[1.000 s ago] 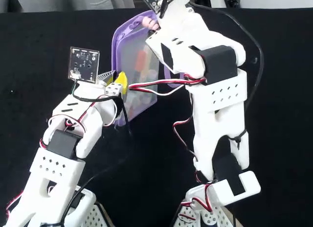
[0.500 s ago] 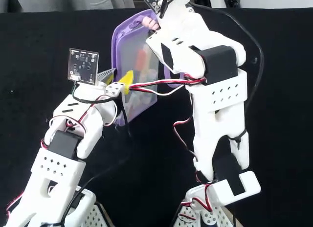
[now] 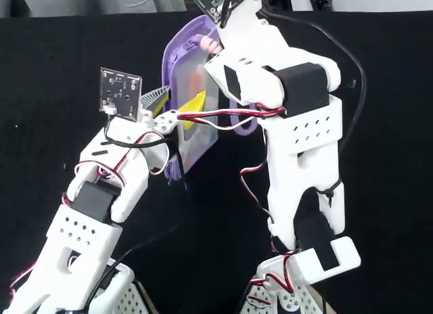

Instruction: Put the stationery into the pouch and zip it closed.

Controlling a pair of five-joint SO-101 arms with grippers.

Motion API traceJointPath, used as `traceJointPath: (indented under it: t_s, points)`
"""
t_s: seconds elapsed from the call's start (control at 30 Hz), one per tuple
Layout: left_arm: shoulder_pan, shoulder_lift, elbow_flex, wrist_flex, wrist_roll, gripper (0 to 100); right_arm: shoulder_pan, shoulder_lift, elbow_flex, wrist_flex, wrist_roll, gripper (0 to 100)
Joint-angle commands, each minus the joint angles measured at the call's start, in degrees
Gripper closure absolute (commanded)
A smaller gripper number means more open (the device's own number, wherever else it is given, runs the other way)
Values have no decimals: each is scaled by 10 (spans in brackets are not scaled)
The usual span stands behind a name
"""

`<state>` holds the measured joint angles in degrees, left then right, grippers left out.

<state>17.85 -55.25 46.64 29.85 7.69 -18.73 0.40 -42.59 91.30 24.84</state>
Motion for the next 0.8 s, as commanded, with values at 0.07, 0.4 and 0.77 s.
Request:
traceJointPath:
  t_s: [0.07, 0.4, 0.77]
  points:
    - [7, 54, -26, -61, -1, 788, 6, -4, -30, 13, 5, 988]
    - [8, 74, -22, -83, 2, 955, 9, -4, -29, 4, 5, 988]
    - [13, -120, 59, 17, 0, 971, 10, -4, -31, -7, 5, 988]
